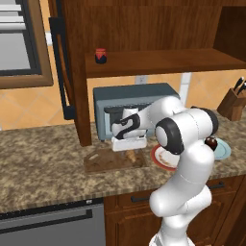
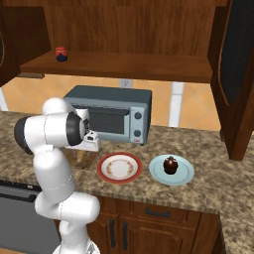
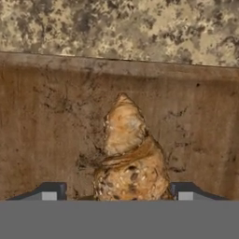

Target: From the different types of pastries on the counter, select a croissant and place it on the cutting board. Then retrieve a jar of jam from the cabinet and place it alongside the croissant on the cutting board.

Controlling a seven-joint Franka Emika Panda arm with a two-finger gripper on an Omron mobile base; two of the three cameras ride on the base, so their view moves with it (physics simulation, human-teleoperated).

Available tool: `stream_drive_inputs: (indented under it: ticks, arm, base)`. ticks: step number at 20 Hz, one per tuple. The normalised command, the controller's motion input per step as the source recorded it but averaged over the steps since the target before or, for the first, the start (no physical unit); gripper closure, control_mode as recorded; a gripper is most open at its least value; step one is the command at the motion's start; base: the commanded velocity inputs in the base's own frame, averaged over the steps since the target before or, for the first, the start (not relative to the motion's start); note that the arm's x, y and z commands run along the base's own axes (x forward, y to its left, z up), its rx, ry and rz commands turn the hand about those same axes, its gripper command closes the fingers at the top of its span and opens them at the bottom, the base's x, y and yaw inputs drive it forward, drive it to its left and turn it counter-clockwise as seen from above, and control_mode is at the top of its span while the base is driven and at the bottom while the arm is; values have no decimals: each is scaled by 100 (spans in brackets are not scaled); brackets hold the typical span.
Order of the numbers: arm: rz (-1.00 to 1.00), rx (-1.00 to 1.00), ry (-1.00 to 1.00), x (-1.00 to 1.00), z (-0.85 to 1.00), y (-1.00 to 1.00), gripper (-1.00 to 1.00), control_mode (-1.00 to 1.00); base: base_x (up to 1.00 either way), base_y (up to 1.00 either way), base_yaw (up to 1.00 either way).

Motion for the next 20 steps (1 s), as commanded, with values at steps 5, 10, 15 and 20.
stream_drive_inputs:
  ticks: [5, 10, 15, 20]
  arm:
    - [-3, -1, -5, 0, 1, 5, -100, -100]
    - [-1, -6, -12, 0, 19, 19, -100, -100]
    - [0, -4, -21, -22, 38, 17, -100, -100]
    - [0, 0, -27, -31, 75, 2, -100, -100]
  base:
    - [0, 0, 0]
    - [0, 0, 0]
    - [0, 0, 0]
    - [0, 0, 0]
